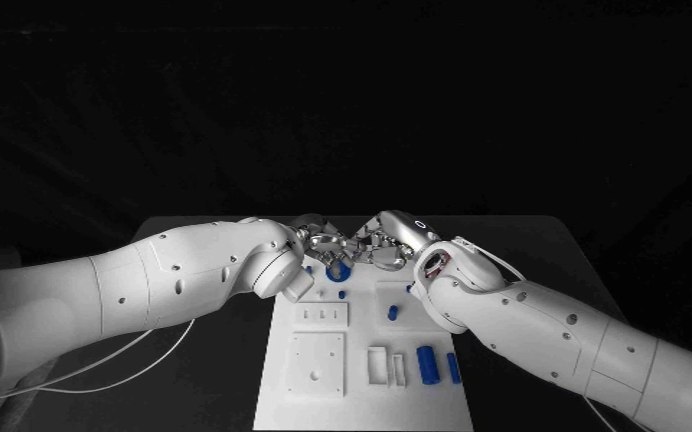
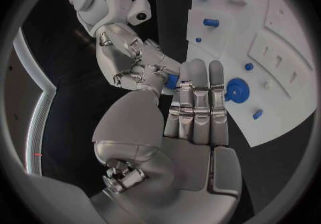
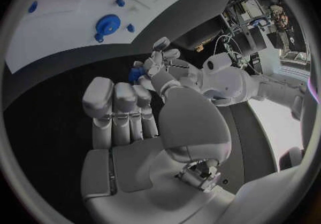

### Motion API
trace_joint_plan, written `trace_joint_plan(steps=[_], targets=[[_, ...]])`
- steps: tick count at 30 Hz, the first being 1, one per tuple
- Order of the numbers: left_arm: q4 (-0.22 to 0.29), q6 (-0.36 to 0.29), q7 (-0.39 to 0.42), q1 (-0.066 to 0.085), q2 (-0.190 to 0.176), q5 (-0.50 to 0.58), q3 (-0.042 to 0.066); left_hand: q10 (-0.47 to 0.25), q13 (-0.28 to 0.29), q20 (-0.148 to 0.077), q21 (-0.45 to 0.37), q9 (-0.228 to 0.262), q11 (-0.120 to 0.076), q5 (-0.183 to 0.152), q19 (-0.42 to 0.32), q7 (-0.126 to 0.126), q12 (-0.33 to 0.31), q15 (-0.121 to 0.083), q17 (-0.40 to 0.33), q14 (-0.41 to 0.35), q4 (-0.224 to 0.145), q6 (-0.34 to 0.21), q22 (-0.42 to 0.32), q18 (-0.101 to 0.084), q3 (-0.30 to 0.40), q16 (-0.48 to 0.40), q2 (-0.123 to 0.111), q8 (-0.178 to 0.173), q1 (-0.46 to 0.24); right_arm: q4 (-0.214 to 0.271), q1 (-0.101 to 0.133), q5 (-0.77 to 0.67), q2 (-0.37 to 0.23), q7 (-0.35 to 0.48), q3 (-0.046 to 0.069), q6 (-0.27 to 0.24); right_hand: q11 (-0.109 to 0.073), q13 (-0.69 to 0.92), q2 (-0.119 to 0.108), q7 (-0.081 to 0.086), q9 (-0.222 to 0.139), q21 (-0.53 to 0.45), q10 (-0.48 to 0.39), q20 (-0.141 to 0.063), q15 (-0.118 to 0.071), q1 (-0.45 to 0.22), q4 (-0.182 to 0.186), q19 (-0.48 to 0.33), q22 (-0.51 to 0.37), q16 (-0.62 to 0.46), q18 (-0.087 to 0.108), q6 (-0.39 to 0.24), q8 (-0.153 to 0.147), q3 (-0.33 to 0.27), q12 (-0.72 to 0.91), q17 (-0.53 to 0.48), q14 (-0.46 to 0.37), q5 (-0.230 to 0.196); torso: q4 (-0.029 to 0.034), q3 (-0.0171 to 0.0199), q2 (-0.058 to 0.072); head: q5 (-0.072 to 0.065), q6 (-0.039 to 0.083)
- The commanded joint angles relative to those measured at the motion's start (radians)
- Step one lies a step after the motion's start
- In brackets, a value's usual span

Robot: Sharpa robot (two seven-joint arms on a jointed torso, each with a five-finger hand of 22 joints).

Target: Assemble the parts on the task board

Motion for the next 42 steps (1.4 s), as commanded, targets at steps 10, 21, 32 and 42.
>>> trace_joint_plan(steps=[10, 21, 32, 42], targets=[[0.016, -0.02, 0.012, -0.001, -0.008, 0.016, 0.0, 0.039, 0.065, -0.02, 0.08, 0.352, -0.031, 0.065, -0.006, -0.028, 0.119, -0.024, 0.051, -0.005, -0.112, 0.04, 0.081, -0.008, 0.101, 0.144, -0.005, -0.007, -0.077, -0.006, 0.0, -0.012, 0.001, -0.003, 0.0, 0.014, -0.007, -0.006, -0.011, 0.003, 0.0, -0.002, -0.005, -0.003, -0.001, -0.008, 0.006, 0.014, 0.117, -0.009, -0.004, 0.002, 0.003, -0.001, -0.009, -0.003, 0.008, 0.009, -0.0007, 0.0016, 0.001, 0.001, -0.003], [0.008, -0.042, 0.006, -0.002, -0.014, 0.01, 0.0, 0.042, 0.119, -0.033, 0.115, 0.387, -0.044, 0.086, -0.002, -0.04, 0.181, -0.038, 0.059, 0.003, -0.126, 0.072, 0.118, -0.008, 0.11, 0.208, -0.013, -0.012, -0.096, 0.002, -0.003, 0.001, -0.012, 0.022, 0.0, -0.065, 0.021, -0.039, -0.052, 0.04, -0.001, -0.044, -0.026, 0.015, 0.018, 0.018, 0.103, 0.011, 0.11, -0.04, 0.007, -0.19, 0.004, -0.221, -0.044, -0.029, 0.002, 0.034, -0.0016, 0.0024, 0.001, 0.004, -0.004], [-0.002, -0.05, -0.016, -0.011, -0.027, -0.02, 0.0, 0.042, 0.166, -0.044, 0.149, 0.375, -0.056, 0.089, 0.004, -0.046, 0.248, -0.049, 0.081, 0.012, -0.135, 0.087, 0.153, -0.008, 0.102, 0.274, -0.016, -0.012, -0.097, 0.072, -0.036, 0.017, -0.101, 0.044, 0.005, -0.11, 0.027, -0.063, -0.085, 0.049, -0.006, -0.065, -0.041, 0.021, 0.023, 0.066, 0.171, 0.012, 0.108, -0.045, 0.012, -0.292, -0.001, -0.266, -0.054, -0.039, -0.002, 0.043, -0.0002, 0.0035, 0.0, 0.009, -0.013], [-0.006, -0.059, -0.075, -0.022, -0.052, -0.096, -0.001, 0.038, 0.248, -0.057, 0.21, 0.36, -0.067, 0.076, 0.002, -0.052, 0.345, -0.062, 0.107, 0.01, -0.138, 0.093, 0.213, -0.006, 0.097, 0.38, -0.011, -0.013, -0.094, 0.156, -0.063, 0.053, -0.213, 0.039, 0.039, -0.093, 0.025, -0.071, -0.076, 0.048, -0.005, -0.067, -0.042, 0.02, 0.022, 0.072, 0.164, 0.012, 0.108, -0.047, 0.012, -0.274, -0.001, -0.27, -0.058, -0.041, -0.002, 0.078, -0.0118, 0.0072, -0.004, 0.023, -0.028]])
